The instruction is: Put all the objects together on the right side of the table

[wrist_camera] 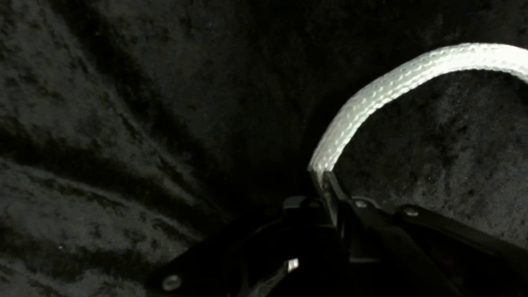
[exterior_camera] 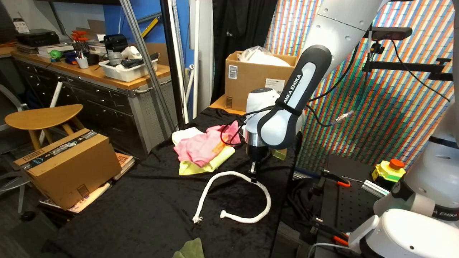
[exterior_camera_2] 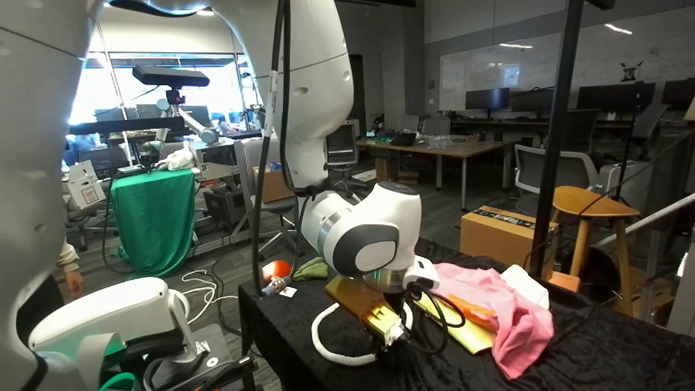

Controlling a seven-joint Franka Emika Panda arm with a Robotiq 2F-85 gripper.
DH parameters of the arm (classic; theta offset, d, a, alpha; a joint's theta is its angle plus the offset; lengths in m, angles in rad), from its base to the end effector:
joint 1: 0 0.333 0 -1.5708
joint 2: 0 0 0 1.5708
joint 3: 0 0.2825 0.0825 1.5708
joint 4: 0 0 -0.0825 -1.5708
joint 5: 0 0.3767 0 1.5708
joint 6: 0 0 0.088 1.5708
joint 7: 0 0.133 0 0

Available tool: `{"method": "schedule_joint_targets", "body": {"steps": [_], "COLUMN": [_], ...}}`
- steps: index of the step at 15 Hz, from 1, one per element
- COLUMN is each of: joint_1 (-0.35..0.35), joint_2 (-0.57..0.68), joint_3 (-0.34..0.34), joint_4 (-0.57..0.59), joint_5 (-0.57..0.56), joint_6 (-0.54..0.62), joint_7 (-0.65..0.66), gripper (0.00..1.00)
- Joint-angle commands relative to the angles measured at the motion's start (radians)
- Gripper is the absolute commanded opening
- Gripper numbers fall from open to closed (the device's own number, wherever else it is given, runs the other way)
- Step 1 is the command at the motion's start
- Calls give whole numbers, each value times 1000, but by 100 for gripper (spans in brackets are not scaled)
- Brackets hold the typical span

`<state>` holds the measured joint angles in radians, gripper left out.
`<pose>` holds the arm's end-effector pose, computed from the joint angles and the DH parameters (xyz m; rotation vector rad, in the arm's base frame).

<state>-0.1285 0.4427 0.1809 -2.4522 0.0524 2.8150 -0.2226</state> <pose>0.4454 0.0338 0.0716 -3.0244 -0.3194 0.1013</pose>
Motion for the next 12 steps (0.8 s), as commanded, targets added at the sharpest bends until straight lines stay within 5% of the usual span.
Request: {"method": "schedule_joint_targets", "body": {"steps": [1,12], "joint_1": [-26,-17], "joint_2": [1,-36], "joint_3": [29,34], "joint_4": [-6,-36], "joint_5": [36,28], "joint_6": [18,178], "joint_7": [-49,-18], "gripper": [10,7]}}
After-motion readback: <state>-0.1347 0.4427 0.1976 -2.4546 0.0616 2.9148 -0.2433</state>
